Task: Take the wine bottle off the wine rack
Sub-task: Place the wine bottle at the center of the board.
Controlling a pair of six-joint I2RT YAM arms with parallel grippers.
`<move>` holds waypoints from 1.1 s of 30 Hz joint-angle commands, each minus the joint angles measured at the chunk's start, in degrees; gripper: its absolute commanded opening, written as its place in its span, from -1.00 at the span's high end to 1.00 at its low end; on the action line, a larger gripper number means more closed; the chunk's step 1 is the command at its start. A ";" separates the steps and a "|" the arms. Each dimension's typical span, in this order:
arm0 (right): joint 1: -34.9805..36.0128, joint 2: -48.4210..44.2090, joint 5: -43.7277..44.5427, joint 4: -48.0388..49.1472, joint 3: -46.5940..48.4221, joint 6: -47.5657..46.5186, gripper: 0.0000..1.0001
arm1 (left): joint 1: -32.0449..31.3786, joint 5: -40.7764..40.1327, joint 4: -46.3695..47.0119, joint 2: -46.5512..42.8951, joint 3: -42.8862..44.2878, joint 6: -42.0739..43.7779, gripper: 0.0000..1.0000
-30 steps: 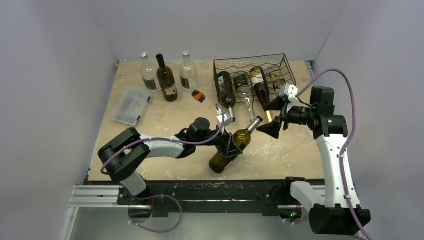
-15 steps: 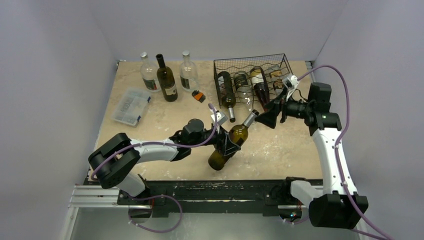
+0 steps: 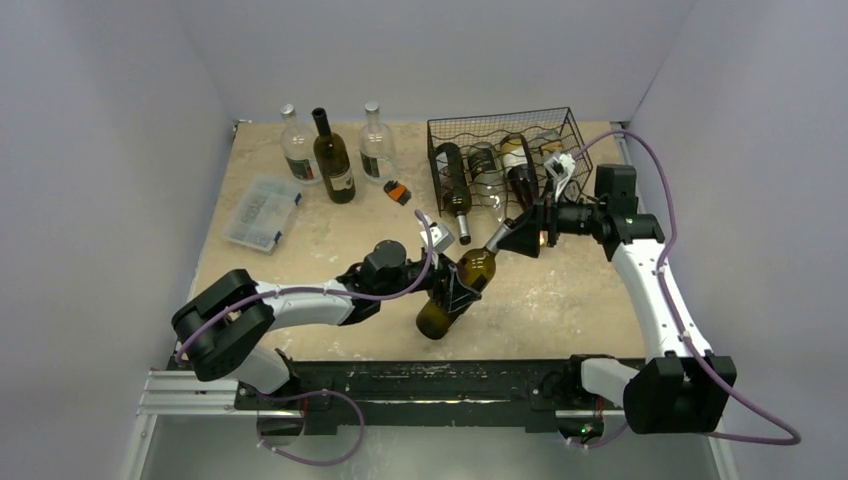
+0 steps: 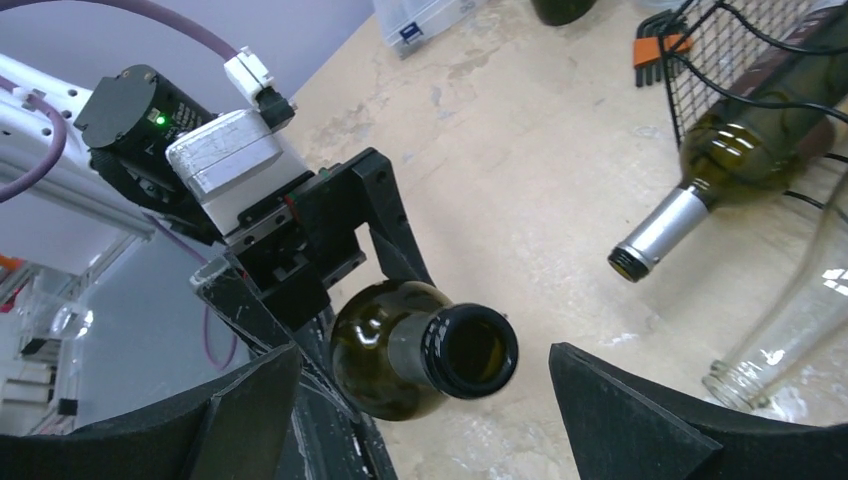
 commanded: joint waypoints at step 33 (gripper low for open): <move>3.20 0.86 -11.29 19.28 -6.13 19.17 0.44 | -2.77 -5.09 9.96 -2.93 2.77 1.75 1.00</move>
